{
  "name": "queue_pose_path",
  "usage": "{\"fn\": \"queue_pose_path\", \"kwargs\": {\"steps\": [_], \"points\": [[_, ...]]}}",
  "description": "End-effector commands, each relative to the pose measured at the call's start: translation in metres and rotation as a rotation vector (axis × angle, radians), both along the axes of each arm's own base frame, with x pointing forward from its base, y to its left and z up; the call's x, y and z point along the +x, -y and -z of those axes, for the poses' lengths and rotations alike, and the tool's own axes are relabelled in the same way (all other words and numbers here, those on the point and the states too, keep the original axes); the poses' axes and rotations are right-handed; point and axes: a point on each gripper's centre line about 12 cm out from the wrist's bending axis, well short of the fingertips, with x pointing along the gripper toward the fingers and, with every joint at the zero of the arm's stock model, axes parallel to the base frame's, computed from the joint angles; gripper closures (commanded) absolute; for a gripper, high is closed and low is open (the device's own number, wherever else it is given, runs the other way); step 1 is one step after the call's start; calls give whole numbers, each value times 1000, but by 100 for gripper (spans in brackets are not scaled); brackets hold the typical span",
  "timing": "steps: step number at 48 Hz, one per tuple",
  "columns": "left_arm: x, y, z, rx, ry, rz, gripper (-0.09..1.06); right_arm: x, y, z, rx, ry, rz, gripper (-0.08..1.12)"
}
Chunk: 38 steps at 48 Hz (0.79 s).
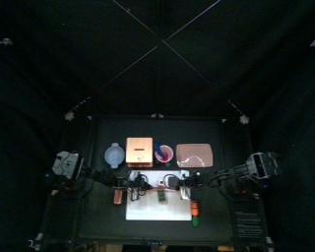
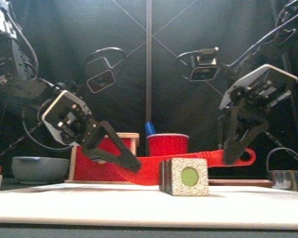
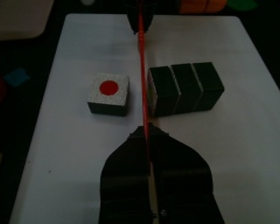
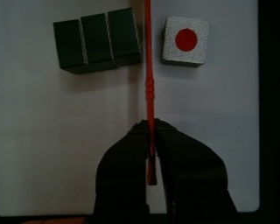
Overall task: Cut the sushi into 4 pieces with the knife
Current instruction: Cut the sushi into 4 pieces
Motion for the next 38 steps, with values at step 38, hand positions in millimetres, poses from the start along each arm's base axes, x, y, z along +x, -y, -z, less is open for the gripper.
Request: {"fn": "queue_pose_path", "kwargs": {"steps": [38], "points": [[-1, 37, -66, -32, 130, 99, 79, -17, 4, -63, 18, 132, 14, 92]]}}
